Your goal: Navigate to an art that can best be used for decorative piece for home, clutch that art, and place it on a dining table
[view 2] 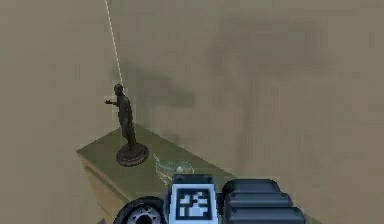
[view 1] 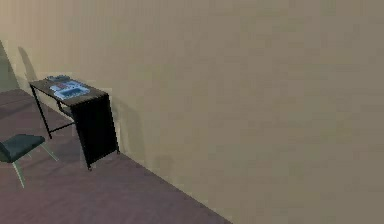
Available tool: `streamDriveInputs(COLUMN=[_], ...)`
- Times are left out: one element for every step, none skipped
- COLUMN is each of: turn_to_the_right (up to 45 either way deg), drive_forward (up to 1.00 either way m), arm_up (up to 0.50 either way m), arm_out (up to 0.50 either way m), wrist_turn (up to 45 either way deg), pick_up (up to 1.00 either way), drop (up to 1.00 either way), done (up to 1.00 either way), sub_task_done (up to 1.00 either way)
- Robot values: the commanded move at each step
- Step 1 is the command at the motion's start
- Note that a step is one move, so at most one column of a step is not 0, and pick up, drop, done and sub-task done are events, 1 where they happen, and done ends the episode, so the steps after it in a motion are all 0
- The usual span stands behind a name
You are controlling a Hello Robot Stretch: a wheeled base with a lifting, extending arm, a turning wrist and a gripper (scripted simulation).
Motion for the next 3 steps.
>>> streamDriveInputs(turn_to_the_right=[0.0,0.0,0.0], drive_forward=[0.0,0.0,0.0], arm_up=[0.0,0.0,0.0], arm_out=[0.2,0.0,0.0], wrist_turn=[0.0,45.0,45.0], pick_up=[0.0,0.0,0.0], drop=[0.0,0.0,0.0], done=[0.0,0.0,0.0], sub_task_done=[0.0,0.0,0.0])
